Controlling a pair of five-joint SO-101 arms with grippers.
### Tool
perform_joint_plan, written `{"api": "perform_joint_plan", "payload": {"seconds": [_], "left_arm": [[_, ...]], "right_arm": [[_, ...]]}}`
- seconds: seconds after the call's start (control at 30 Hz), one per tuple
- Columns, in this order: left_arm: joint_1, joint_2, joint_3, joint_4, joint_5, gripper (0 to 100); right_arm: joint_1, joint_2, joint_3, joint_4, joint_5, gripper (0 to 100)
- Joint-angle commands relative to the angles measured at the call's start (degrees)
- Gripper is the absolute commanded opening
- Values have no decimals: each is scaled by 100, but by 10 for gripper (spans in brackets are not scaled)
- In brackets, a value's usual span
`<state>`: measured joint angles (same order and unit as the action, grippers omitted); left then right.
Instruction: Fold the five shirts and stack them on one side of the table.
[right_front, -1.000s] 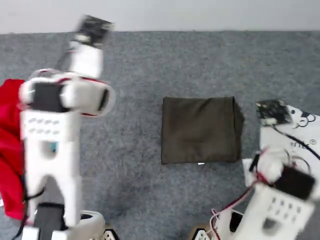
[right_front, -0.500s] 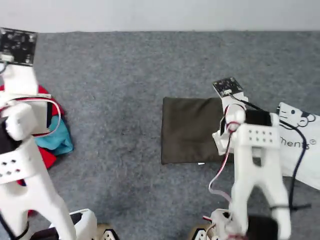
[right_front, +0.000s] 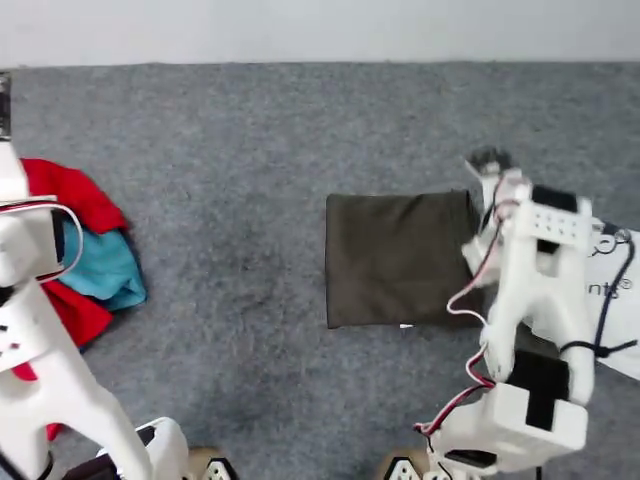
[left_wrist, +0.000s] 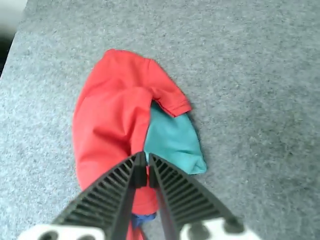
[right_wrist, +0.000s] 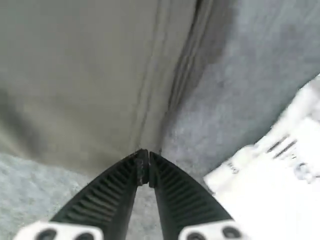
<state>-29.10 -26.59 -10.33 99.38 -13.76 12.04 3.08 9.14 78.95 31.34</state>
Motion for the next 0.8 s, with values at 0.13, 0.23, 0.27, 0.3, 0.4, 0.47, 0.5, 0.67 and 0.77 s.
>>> {"api": "perform_joint_plan", "payload": {"seconds": [0.13, 0.23, 0.27, 0.3, 0.4, 0.47, 0.5, 0.67, 0.77], "left_arm": [[-105, -132, -13, 105, -62, 15], [-105, -132, -4, 105, -62, 15], [-105, -132, -4, 105, -62, 15], [-105, -114, -4, 105, -62, 15], [-105, -88, 4, 105, -62, 15], [-105, -88, 119, 97, -62, 15], [-105, -105, 215, 97, -62, 15], [-105, -132, 514, 97, -62, 15], [-105, -105, 514, 97, -62, 15]], "right_arm": [[-716, 743, -1864, 769, -1600, 203], [-822, 1270, -2092, 769, -2365, 316], [-831, 1437, -2163, 769, -2532, 329], [-866, 1578, -2233, 769, -2664, 329], [-910, 1895, -2470, 769, -2936, 329], [-910, 2088, -2646, 769, -3121, 329], [-910, 2167, -2708, 760, -3191, 329], [-1068, 2791, -2769, 664, -3262, 329], [-1138, 3169, -2769, 585, -3262, 328]]}}
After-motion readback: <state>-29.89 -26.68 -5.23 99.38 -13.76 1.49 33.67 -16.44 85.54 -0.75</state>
